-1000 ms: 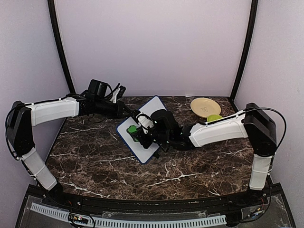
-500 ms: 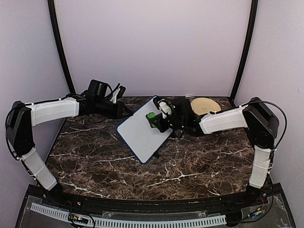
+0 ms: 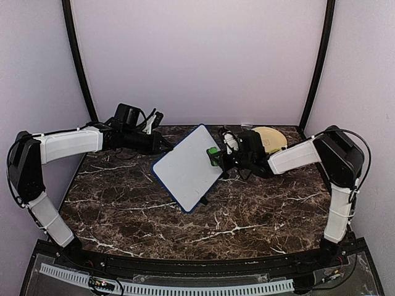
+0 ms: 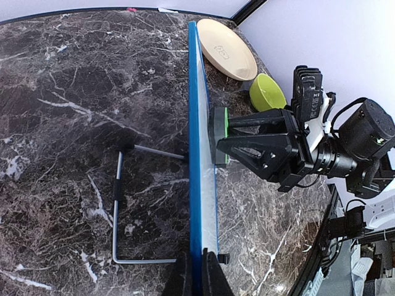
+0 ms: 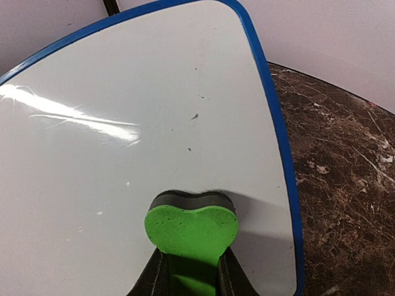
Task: Erase the whiteboard
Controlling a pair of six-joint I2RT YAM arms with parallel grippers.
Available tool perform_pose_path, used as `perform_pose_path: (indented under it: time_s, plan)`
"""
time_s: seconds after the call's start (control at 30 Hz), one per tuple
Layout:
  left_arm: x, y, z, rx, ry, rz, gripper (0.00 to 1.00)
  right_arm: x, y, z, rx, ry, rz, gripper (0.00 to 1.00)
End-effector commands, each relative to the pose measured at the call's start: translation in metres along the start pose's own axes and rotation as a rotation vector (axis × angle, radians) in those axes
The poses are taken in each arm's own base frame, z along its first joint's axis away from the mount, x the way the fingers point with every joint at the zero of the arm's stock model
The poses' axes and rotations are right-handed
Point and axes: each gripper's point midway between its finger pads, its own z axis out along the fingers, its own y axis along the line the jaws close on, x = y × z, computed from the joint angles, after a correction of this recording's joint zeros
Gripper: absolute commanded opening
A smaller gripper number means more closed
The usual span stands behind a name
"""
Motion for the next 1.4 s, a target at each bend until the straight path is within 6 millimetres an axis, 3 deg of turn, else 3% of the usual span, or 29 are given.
perform_pose_path:
  time_s: [0.0, 0.27, 0.63, 0.83, 0.97, 1.2, 1.37]
  plan:
    - [-0.002, -0.025, -0.007, 0.076, -0.012, 0.039, 0.00, 0.034, 0.000, -0.002, -0.022, 0.038, 0.039, 0.01]
    - [-0.001, -0.025, -0.008, 0.072, -0.008, 0.042, 0.00, 0.035, 0.012, -0.011, -0.068, 0.002, 0.070, 0.01]
    - [-0.001, -0.026, -0.007, 0.082, -0.008, 0.043, 0.00, 0.035, -0.032, -0.008, 0.067, -0.003, 0.041, 0.01]
    - [-0.001, -0.025, -0.007, 0.079, -0.010, 0.042, 0.00, 0.030, -0.036, -0.006, 0.065, -0.017, 0.047, 0.01]
    - [-0.002, -0.025, -0.007, 0.080, -0.010, 0.041, 0.00, 0.028, -0.022, -0.008, 0.023, -0.027, 0.049, 0.00]
    - [0.000, -0.025, -0.006, 0.083, -0.011, 0.037, 0.00, 0.024, 0.029, -0.008, -0.069, -0.050, 0.030, 0.01]
    - [0.000, -0.026, -0.007, 0.088, -0.011, 0.040, 0.00, 0.010, 0.068, -0.006, -0.136, -0.064, 0.004, 0.01]
